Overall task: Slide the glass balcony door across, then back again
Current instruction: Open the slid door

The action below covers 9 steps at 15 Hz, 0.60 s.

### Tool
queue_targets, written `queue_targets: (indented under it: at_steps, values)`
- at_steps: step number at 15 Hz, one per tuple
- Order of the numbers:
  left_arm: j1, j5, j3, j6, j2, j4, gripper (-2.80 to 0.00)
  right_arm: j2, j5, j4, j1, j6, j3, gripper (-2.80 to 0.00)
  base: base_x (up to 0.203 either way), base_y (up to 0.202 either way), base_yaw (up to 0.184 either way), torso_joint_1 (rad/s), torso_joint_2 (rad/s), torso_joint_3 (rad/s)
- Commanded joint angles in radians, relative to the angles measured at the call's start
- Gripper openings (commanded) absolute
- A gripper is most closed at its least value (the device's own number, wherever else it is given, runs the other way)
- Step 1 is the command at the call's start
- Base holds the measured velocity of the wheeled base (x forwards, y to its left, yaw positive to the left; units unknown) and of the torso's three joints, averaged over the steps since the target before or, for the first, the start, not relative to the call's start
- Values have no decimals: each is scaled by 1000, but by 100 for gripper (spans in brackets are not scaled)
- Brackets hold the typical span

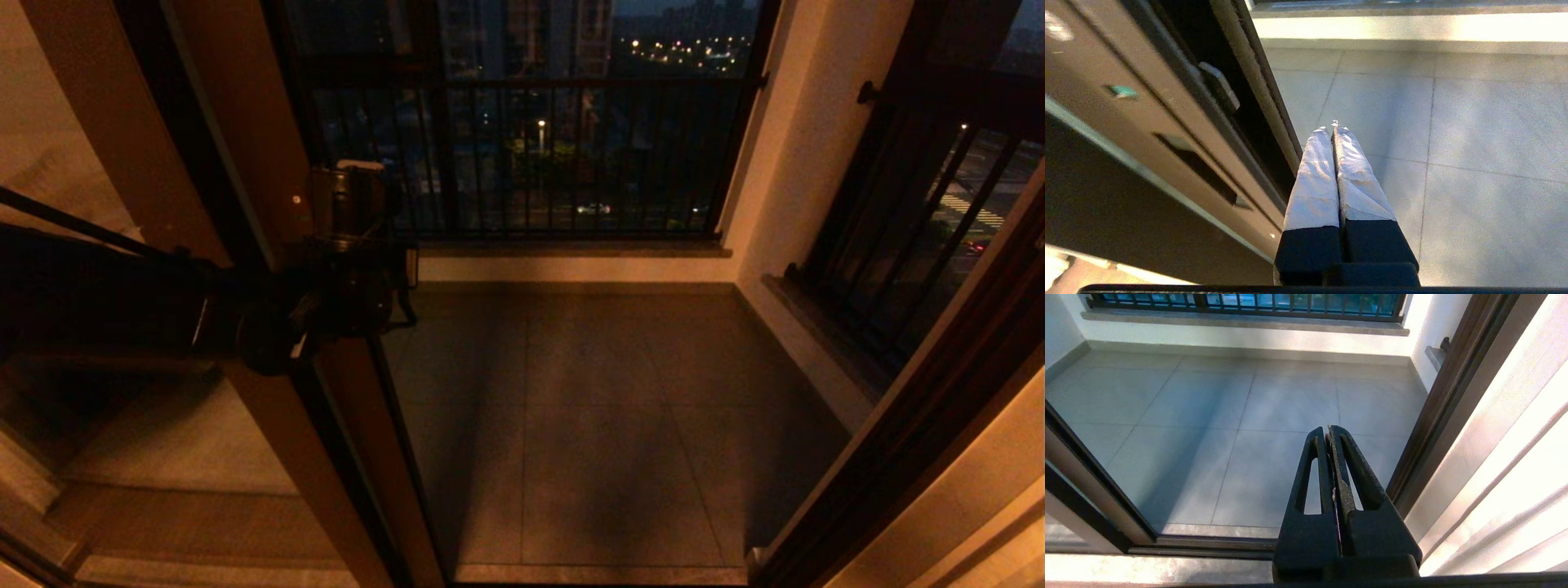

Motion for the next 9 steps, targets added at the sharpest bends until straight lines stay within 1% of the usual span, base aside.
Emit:
queue_targets:
  at_steps: [1,4,6,9]
  values:
    - [-6,4,22,0,-22,-3,-280,0,1,0,0,-1,3,-280,0,0,0,0,0,0]
    - [-7,5,45,-1,-57,-3,-280,0,1,0,0,-1,3,-280,0,0,0,0,0,0]
    - [-17,0,72,2,-135,1,-280,0,1,0,0,-1,3,-280,0,0,0,0,0,0]
    - [-24,-2,154,3,-273,22,-280,0,1,0,0,-1,3,-280,0,0,0,0,0,0]
